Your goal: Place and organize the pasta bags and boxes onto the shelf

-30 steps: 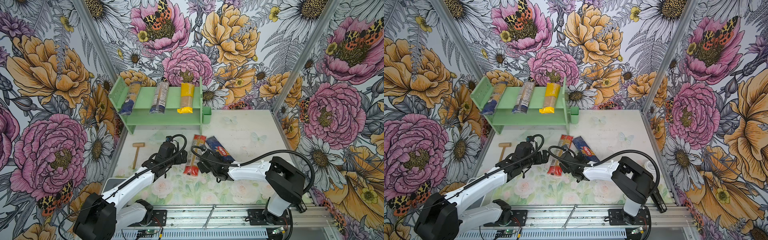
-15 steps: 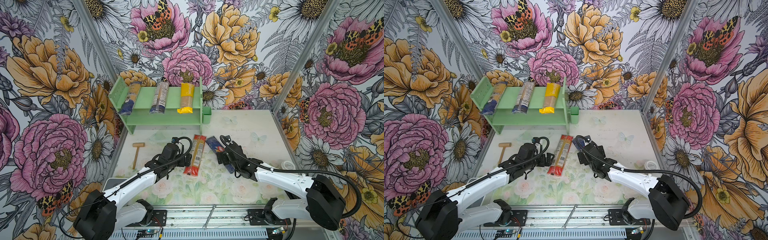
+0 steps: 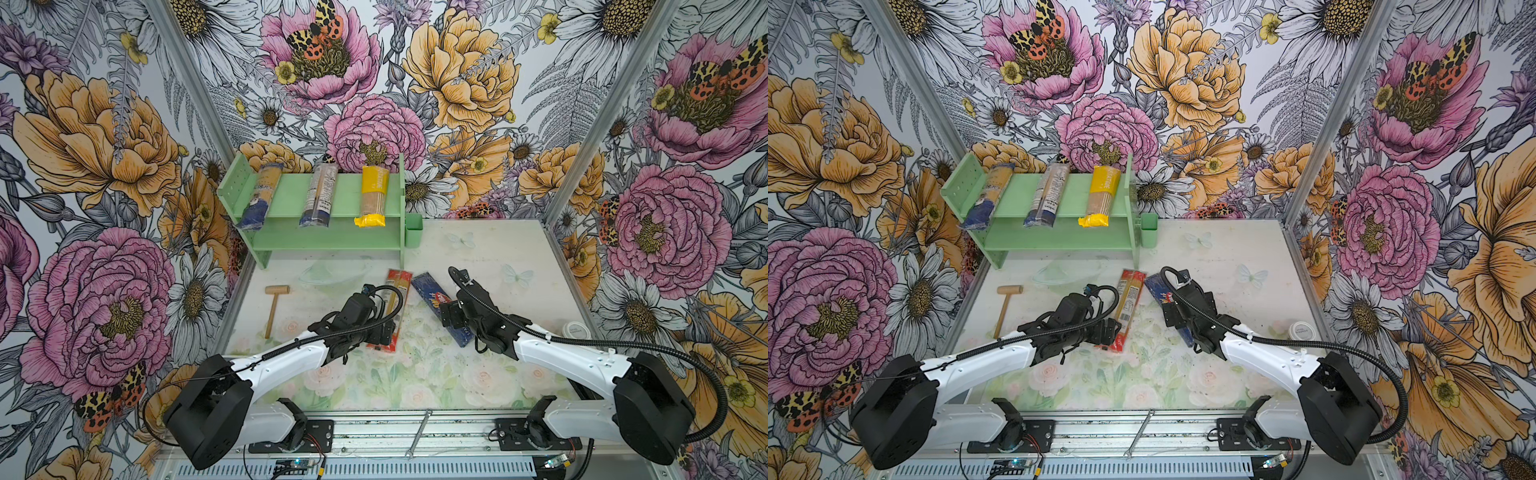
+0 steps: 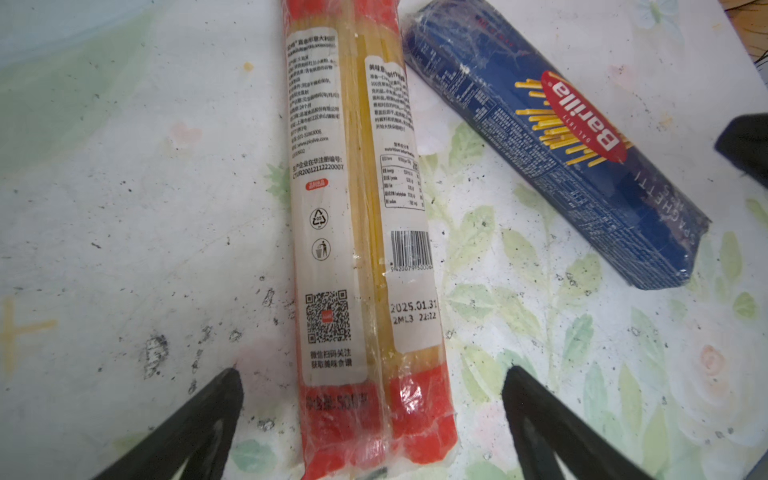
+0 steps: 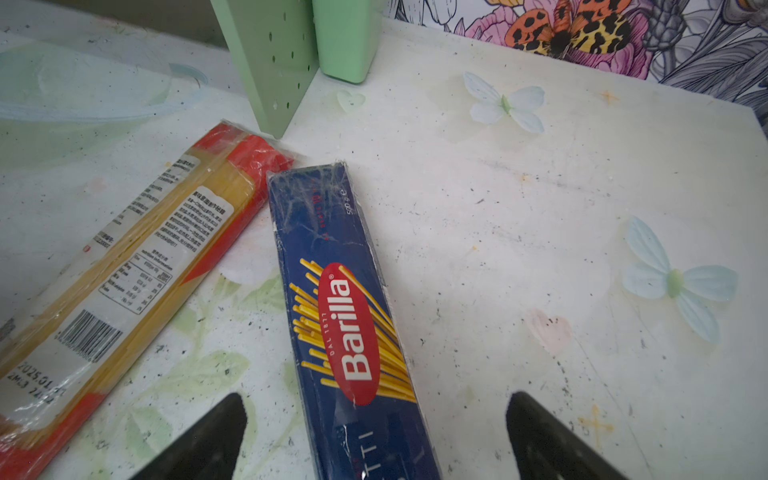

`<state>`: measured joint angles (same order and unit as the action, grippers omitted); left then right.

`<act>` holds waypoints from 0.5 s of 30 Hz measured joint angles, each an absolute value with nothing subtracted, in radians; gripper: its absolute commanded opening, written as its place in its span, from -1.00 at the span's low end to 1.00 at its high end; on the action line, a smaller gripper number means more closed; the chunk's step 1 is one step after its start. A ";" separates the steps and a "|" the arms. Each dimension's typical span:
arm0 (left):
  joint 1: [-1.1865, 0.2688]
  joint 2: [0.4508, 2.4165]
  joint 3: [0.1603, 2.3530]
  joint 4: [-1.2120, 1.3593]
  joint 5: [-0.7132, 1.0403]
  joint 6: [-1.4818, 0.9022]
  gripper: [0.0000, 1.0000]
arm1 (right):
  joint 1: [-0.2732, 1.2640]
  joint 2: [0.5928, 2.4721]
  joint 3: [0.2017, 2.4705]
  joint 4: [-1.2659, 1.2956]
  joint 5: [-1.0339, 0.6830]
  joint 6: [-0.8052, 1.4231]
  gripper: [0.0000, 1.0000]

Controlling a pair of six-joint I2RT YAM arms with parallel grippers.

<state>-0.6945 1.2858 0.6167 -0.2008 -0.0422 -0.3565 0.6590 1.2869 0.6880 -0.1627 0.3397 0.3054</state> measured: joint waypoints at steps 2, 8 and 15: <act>-0.706 1.301 0.617 -0.198 -0.056 -0.355 0.97 | 0.653 1.297 0.688 -0.166 0.329 0.307 0.99; -0.739 1.362 0.617 -0.168 -0.094 -0.343 0.97 | 0.646 1.307 0.689 -0.168 0.316 0.315 0.99; -0.776 1.432 0.621 -0.145 -0.125 -0.321 0.98 | 0.645 1.317 0.689 -0.168 0.312 0.322 0.99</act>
<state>-0.7761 1.4322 0.6209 -0.1448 -0.1246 -0.3206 0.6449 1.3174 0.6891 -0.1684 0.3119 0.3222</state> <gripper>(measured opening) 0.987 0.995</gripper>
